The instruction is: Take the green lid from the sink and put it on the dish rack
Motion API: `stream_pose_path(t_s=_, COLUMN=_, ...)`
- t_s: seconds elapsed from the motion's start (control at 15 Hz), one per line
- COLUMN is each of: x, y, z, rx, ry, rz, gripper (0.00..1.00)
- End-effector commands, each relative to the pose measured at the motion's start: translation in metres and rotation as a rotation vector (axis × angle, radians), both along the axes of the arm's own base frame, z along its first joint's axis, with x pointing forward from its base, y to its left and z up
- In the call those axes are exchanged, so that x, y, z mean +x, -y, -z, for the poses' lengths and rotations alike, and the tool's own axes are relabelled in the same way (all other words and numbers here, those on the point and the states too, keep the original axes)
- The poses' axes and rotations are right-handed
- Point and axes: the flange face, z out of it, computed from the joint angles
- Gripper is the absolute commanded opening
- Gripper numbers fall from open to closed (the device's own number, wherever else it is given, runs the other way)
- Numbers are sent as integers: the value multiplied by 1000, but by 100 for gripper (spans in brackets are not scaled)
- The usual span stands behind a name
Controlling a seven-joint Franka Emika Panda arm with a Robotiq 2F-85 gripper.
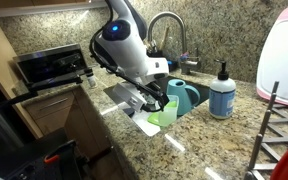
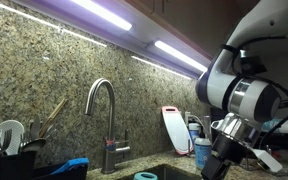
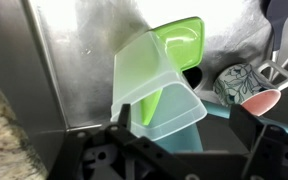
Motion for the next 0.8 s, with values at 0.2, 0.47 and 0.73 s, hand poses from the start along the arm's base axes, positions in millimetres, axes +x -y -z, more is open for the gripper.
stream_pose_path(t_s=0.2, x=8, y=-13, z=-6, rx=-84, ry=51, rz=-4, gripper=100)
stream_pose_path(t_s=0.47, x=8, y=-15, z=-5, rx=-86, ry=67, rz=5, gripper=100)
stream_pose_path(t_s=0.73, x=6, y=-16, z=-2, rx=-75, ry=65, rz=33, gripper=100)
